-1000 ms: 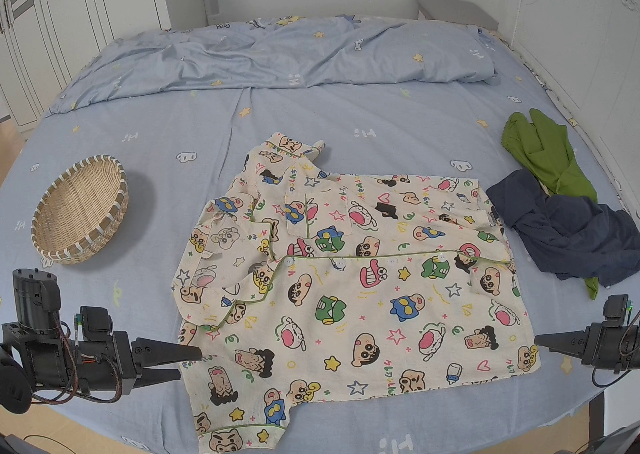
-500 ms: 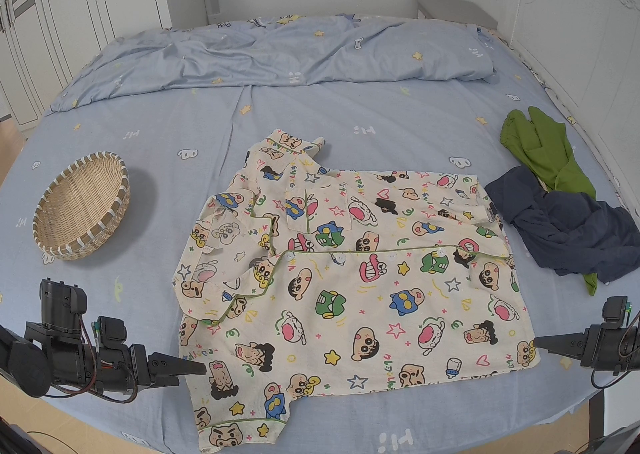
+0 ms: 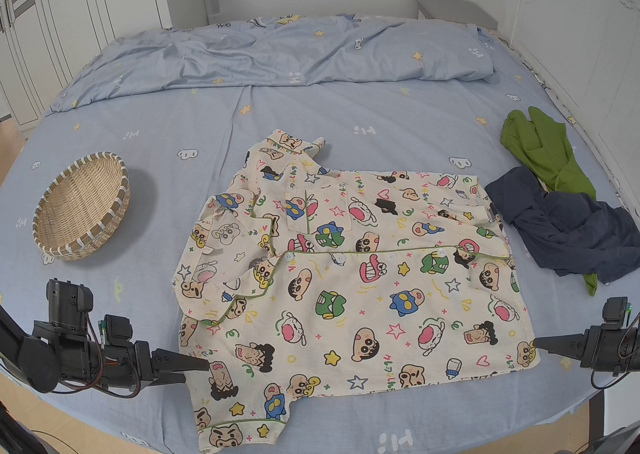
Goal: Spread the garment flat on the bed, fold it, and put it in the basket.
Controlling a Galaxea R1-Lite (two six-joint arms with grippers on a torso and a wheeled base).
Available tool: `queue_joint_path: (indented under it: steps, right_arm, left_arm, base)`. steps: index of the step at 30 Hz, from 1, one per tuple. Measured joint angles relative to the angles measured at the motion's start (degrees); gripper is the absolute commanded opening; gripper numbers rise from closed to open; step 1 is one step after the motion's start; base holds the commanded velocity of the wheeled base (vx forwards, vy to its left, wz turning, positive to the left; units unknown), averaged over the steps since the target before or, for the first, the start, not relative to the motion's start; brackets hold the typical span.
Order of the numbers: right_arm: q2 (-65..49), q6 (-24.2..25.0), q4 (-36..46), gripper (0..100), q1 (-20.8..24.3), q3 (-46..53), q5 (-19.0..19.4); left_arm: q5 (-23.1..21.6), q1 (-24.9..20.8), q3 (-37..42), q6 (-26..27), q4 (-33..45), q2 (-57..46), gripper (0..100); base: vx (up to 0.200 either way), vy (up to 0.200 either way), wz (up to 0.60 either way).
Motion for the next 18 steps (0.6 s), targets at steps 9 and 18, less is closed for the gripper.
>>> queue_joint_path:
  steps: [9, 18]
  right_arm:
    - [-0.16, 0.06, -0.45, 100, -0.02, 0.41, -0.06]
    - [-0.18, 0.13, -2.05, 100, 0.0, 0.82, -0.06]
  left_arm:
    - [-0.09, 1.3, 0.79, 0.02, -4.9, 3.61, 100]
    - [0.22, 1.35, 1.07, 0.09, -9.87, 7.3, 100]
  base:
    - [0.0, 0.0, 0.0]
    - [0.0, 0.0, 0.0]
